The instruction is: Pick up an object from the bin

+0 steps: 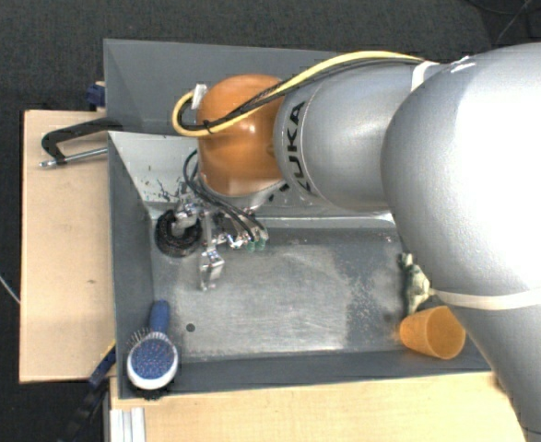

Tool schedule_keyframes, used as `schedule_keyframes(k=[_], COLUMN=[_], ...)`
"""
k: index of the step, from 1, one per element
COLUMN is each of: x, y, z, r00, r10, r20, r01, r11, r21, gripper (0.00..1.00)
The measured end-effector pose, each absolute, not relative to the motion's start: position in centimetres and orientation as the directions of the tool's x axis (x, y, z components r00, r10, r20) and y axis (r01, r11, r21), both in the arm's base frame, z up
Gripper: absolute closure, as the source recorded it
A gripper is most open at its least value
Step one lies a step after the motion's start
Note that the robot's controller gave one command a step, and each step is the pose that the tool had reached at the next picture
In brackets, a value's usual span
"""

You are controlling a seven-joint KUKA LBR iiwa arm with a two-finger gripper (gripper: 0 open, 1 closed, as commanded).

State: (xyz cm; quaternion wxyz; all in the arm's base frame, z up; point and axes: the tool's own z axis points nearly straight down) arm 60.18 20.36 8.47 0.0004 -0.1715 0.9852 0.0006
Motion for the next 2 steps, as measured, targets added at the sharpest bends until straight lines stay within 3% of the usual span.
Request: schedule_keyframes(k=[1,2], x=[60.3,59.3], y=[20.4,22.4], z=[8.7,24.4], r00=[-0.942,-0.882], r10=[-0.336,-0.471], r20=[-0.007,-0.017], r01=[-0.337,-0.471], r11=[0.942,0.882], r21=[0.003,-0.001], gripper=[1.0,1.0])
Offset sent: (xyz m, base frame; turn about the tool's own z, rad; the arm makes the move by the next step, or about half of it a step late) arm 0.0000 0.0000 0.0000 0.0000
